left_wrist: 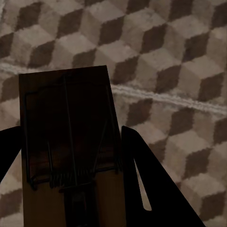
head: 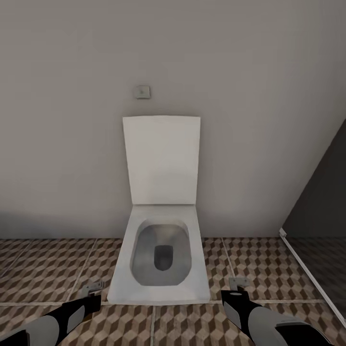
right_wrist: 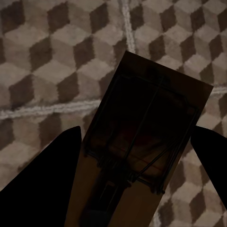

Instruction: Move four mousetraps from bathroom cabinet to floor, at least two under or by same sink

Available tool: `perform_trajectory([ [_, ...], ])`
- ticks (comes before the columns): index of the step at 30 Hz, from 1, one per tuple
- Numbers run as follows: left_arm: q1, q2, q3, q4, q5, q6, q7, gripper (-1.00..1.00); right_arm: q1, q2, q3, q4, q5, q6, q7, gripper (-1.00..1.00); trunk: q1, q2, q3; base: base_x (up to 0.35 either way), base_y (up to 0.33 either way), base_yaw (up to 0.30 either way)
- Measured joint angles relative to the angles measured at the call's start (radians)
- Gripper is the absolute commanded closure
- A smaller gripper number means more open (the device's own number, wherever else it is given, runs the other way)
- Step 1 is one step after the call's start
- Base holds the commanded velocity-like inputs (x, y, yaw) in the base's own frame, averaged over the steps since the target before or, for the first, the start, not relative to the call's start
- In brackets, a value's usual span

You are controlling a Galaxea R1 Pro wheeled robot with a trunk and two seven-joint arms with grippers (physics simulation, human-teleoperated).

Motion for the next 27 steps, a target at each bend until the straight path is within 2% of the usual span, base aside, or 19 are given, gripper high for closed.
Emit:
perform_trajectory([
  [27,0.0,-0.004,-0.002,-0.008,-0.003,0.0,-0.001,1.0,0.0,0.001,0.0,0.0,0.001,-0.001,-0.001,1.0,0.0,0.0,0.0,0.0,0.0,0.0],
])
